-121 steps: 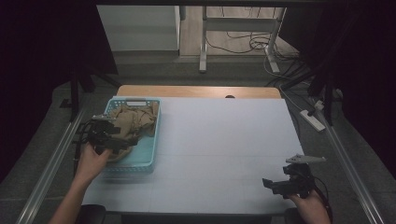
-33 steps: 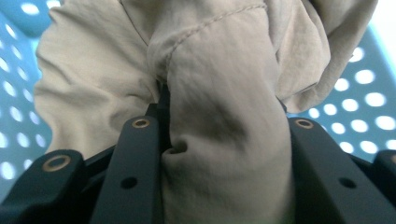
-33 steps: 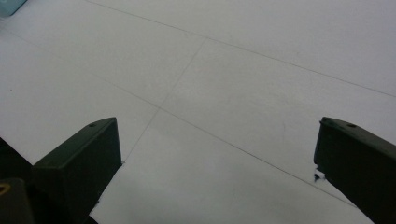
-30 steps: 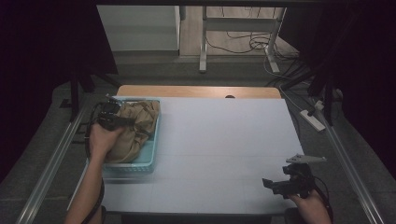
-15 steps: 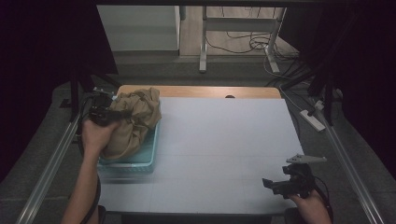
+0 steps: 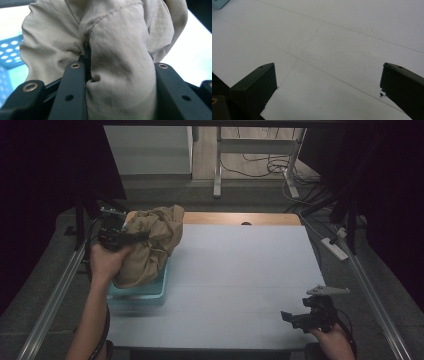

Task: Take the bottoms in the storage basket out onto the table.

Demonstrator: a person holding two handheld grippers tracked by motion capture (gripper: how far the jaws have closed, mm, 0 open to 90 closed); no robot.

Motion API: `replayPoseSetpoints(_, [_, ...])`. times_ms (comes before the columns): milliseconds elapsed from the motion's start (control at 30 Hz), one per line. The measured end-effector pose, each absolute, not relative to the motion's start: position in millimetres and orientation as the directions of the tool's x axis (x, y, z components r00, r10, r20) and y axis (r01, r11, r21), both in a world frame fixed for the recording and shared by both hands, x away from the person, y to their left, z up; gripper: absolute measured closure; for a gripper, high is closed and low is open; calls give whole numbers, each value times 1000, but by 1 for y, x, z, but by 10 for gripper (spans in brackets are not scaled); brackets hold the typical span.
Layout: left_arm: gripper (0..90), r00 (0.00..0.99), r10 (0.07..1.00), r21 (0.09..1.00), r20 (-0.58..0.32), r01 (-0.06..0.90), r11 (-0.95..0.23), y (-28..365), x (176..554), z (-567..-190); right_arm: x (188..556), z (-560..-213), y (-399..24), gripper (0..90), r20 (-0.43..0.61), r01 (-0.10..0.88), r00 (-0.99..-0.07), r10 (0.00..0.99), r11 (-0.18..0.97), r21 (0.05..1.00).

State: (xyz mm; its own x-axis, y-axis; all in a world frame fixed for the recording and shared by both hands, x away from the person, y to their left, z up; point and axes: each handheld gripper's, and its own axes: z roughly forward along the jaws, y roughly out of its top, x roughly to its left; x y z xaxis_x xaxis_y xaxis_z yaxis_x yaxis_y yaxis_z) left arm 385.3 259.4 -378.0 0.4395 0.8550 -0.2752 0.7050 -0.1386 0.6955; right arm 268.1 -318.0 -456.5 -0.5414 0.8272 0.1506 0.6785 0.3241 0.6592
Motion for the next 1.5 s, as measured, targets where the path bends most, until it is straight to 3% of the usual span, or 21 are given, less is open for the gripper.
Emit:
replayPoseSetpoints(733, [631,599,766,746,-232,615,-255,197,379,-354,268,-457,-318,10,150,680,-541,828,326,656])
replayPoseSetpoints(1500, [628,700,685,742,-202,566,-359,129,385,-365,268,-456,-318,10,148,683,-542,827,331,651])
